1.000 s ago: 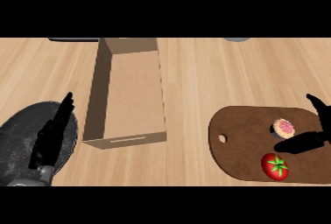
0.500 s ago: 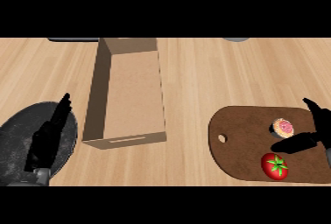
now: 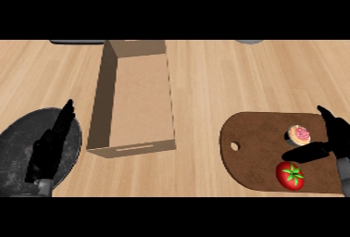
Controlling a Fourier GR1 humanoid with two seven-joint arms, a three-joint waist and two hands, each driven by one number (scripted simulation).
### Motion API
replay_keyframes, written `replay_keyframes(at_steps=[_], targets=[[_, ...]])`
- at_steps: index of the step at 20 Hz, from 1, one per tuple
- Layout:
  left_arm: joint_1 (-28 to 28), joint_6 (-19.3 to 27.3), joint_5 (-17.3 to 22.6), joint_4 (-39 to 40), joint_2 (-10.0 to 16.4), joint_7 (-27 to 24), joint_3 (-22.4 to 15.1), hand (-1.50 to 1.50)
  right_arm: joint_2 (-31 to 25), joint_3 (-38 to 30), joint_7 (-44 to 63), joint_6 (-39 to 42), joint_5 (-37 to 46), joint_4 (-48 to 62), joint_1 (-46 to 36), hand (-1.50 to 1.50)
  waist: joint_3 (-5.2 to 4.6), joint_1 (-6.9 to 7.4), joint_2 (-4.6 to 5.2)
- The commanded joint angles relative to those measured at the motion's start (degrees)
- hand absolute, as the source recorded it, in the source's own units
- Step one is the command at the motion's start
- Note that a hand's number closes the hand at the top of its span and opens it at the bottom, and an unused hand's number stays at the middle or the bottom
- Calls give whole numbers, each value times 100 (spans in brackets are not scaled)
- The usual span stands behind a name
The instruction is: Pick the cupcake from the cutting board and place it in the cardboard box
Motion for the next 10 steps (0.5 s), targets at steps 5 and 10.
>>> replay_keyframes(at_steps=[5,10], targets=[[-240,-400,-14,451,-128,-190,433,0,487,-302,29,377,463,263,57,-150,-1,-12,2],[-353,-326,-340,757,-415,-332,420,0,907,-456,-258,437,800,1016,-398,-150,0,6,8]])
